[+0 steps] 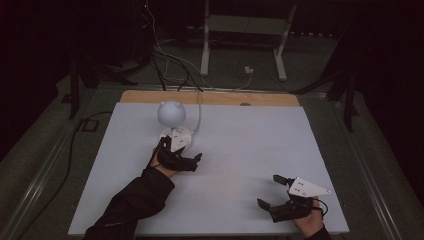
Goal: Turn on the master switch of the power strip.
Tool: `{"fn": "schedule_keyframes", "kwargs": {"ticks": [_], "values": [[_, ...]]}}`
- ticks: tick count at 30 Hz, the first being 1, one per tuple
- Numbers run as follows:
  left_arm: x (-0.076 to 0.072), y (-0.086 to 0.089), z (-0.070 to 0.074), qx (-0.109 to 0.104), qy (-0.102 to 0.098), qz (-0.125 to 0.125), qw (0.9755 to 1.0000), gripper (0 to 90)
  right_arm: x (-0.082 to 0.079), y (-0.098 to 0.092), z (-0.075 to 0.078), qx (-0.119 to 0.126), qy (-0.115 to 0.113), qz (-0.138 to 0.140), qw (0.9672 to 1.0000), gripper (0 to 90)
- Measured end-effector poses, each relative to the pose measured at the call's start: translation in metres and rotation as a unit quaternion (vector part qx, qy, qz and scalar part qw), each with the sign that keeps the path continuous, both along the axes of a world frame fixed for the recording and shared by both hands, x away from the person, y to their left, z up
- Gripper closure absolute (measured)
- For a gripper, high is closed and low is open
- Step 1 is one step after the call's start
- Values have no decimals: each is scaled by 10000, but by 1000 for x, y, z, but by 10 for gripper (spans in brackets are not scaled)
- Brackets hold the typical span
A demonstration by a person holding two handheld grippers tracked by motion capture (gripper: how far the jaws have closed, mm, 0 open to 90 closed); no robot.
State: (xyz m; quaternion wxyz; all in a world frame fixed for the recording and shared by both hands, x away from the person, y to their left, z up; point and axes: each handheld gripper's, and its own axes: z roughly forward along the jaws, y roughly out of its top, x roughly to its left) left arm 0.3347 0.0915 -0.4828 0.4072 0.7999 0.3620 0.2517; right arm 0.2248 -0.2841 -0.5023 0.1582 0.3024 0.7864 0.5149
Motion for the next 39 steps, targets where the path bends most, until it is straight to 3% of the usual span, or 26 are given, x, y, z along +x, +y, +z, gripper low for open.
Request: {"fn": "schedule_keyframes", "kwargs": {"ticks": [7, 18, 21, 25, 29, 33, 39], "values": [[8, -3, -3, 115, -147, 236, 9995, 258, 0, 0, 0, -4, -4, 9, 10000, 0], [21, -1, -7, 245, -162, 781, 9965, 697, 0, 0, 0, 10, 22, 13, 10000, 0], [24, -2, -7, 214, -181, 788, 9965, 789, 0, 0, 0, 15, 21, 14, 10000, 0], [26, -4, -9, 396, -329, 680, 9964, 893, 0, 0, 0, 12, 28, 18, 10000, 0], [29, -8, -13, 654, -435, 672, 9946, 900, 0, 0, 0, 7, 26, 17, 10000, 0], [35, -12, -18, 743, -431, 661, 9941, 900, 0, -1, 0, 16, 25, 13, 10000, 0], [40, -16, -24, 1037, -473, 754, 9906, 900, 0, -1, 0, 11, 9, 9, 10000, 0]]}}
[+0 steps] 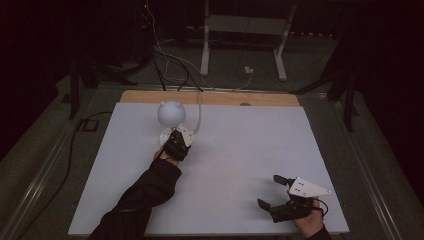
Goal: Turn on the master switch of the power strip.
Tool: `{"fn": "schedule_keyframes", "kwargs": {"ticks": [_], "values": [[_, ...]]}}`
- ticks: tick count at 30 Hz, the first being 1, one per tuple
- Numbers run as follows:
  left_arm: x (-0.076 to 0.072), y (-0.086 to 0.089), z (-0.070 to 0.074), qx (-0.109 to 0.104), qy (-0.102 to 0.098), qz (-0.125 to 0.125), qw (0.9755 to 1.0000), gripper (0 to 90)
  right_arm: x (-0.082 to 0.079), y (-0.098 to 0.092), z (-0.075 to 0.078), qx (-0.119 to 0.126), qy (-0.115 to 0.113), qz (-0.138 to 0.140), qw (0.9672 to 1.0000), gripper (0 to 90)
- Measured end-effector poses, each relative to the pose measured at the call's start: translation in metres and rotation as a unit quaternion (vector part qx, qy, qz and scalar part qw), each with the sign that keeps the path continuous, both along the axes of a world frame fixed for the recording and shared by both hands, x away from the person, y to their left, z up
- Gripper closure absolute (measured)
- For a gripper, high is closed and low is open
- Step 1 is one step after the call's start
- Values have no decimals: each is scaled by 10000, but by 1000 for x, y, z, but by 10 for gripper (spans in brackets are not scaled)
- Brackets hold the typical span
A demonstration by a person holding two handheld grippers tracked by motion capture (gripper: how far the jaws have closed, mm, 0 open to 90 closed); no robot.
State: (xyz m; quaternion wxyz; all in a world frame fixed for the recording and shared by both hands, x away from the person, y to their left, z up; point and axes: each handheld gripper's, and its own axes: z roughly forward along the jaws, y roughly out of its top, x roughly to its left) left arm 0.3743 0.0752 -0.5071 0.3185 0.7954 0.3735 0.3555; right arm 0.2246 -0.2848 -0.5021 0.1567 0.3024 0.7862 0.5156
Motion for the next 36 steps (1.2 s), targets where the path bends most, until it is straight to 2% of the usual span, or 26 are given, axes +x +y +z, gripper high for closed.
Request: {"fn": "schedule_keyframes", "kwargs": {"ticks": [3, 8, 9, 10, 13, 15, 17, 21, 23, 25, 30, 33, 36], "values": [[2, -2, -3, 152, -6, 45, 9999, 900, 0, 0, 0, -2, 16, 6, 10000, 0], [6, -2, -7, 230, 85, 95, 9997, 900, 0, 0, 0, -3, 6, 7, 10000, 0], [6, -3, -8, 286, 55, 105, 9995, 900, 0, 0, 0, -1, 10, 7, 10000, 0], [6, -4, -9, 434, 22, 104, 9990, 900, 0, 0, 0, -7, 13, 7, 10000, 0], [7, -3, -10, 430, 44, 140, 9990, 900, 0, 0, 0, -10, 19, 12, 10000, 0], [8, -2, -9, 321, 119, 126, 9993, 900, 0, 0, 0, -9, 18, 11, 10000, 0], [8, -4, -8, 422, 108, 95, 9990, 900, 0, 0, 0, -13, 17, 10, 10000, 0], [8, -4, -8, 436, 118, 103, 9989, 900, 0, 0, 0, -18, 19, 15, 10000, 0], [8, -3, -10, 512, 65, 110, 9986, 900, 0, 1, 0, -20, 18, 17, 10000, 0], [10, 0, -9, 362, 113, 119, 9992, 900, -1, 1, 0, -25, 18, 16, 10000, 0], [10, 1, -9, 389, 142, 94, 9991, 900, 0, 1, 0, -35, 21, 35, 10000, 0], [11, 2, -9, 332, 165, 80, 9993, 900, 0, 1, 0, -48, 16, 43, 10000, 0], [11, 3, -9, 343, 185, -28, 9992, 900, 0, 1, -1, -52, 29, 44, 10000, 0]]}}
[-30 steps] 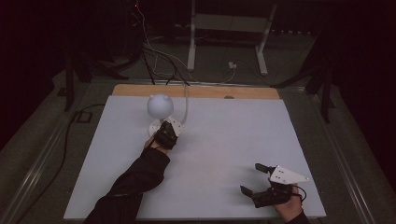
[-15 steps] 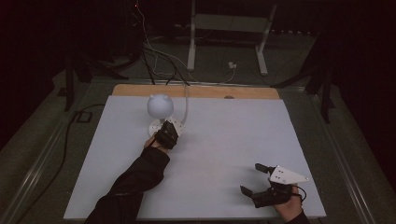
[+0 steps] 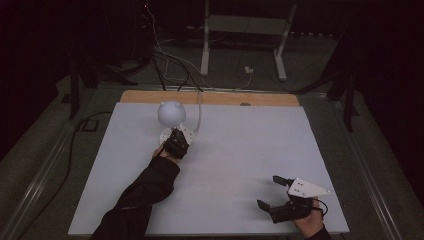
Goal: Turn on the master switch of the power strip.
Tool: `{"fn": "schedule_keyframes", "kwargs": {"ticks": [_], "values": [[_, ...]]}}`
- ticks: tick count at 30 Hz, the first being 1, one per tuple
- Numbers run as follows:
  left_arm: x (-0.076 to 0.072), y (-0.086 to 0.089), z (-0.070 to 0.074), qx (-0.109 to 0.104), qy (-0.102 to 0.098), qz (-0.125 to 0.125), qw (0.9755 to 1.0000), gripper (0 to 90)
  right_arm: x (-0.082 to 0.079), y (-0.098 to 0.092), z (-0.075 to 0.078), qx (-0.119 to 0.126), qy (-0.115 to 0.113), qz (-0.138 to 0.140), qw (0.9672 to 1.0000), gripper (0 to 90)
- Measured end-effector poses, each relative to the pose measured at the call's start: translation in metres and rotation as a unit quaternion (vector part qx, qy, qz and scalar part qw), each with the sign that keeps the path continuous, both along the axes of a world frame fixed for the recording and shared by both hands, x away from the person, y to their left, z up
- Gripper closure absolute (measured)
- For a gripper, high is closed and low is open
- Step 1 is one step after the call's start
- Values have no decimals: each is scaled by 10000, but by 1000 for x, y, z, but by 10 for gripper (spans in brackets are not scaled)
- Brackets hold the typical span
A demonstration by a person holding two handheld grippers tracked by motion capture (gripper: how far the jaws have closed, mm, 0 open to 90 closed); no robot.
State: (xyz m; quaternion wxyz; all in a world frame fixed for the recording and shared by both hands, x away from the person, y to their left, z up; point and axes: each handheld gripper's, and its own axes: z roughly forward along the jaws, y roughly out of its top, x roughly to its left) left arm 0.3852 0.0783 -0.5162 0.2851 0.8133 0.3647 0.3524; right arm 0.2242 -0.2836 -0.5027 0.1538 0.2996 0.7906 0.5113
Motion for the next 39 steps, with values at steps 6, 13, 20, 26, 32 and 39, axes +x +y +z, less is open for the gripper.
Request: {"fn": "schedule_keyframes", "kwargs": {"ticks": [6, 13, 20, 26, 32, 39], "values": [[1, -3, 0, 226, 10, -81, 9997, 900, 0, 1, 0, -24, 15, -4, 10000, 0], [2, -4, 1, 389, 70, -113, 9992, 900, 0, 1, -1, -38, 16, 5, 10000, 0], [6, -5, 4, 432, 270, -144, 9986, 900, -1, 2, 0, -32, 13, 11, 10000, 0], [9, 0, 7, 176, 342, -139, 9992, 900, 0, 2, -1, -45, 23, -1, 10000, 0], [6, -3, 15, -83, 238, -149, 9996, 900, 0, 2, -1, -45, 19, 6, 10000, 0], [1, -7, 21, -146, 271, -193, 9993, 900, 0, 1, -1, -42, 17, 12, 10000, 0]]}}
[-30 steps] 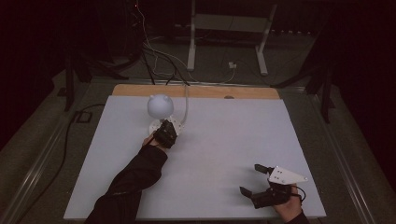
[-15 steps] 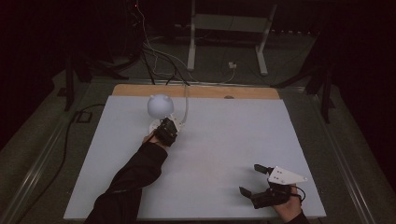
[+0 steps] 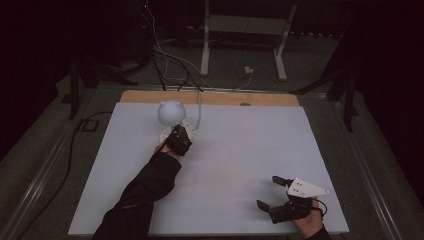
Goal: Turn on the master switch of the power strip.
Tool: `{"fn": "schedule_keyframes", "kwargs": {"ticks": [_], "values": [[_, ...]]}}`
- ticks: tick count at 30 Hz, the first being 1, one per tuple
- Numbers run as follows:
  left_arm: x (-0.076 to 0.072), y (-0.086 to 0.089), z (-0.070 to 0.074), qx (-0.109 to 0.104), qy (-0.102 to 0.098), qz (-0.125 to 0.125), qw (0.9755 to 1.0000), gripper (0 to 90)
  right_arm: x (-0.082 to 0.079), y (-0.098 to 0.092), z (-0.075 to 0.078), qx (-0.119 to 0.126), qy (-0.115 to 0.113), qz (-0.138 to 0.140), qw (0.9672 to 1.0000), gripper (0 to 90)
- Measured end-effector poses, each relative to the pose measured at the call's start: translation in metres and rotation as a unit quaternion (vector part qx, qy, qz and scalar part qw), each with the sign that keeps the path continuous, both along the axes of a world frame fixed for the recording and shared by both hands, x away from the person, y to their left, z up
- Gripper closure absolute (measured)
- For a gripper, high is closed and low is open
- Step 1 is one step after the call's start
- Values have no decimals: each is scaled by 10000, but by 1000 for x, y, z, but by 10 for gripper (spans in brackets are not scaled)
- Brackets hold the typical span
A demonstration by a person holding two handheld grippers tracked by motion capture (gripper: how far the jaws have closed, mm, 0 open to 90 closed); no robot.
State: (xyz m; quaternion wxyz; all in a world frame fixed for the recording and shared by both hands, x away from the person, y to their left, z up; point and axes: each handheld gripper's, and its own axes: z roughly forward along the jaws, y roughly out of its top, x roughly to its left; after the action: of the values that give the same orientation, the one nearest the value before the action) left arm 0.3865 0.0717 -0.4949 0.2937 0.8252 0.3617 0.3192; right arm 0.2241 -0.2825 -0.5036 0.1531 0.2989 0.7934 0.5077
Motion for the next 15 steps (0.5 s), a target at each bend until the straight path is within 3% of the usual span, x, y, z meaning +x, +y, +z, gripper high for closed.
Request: {"fn": "schedule_keyframes", "kwargs": {"ticks": [5, 15], "values": [[-4, -1, 8, -60, 12, 9, 10000, 900, 0, 0, 0, -3, 2, 6, 10000, 0], [-14, -4, 23, -383, 17, 5, 9993, 881, 1, 0, 0, 25, 23, 4, 10000, 0]]}}
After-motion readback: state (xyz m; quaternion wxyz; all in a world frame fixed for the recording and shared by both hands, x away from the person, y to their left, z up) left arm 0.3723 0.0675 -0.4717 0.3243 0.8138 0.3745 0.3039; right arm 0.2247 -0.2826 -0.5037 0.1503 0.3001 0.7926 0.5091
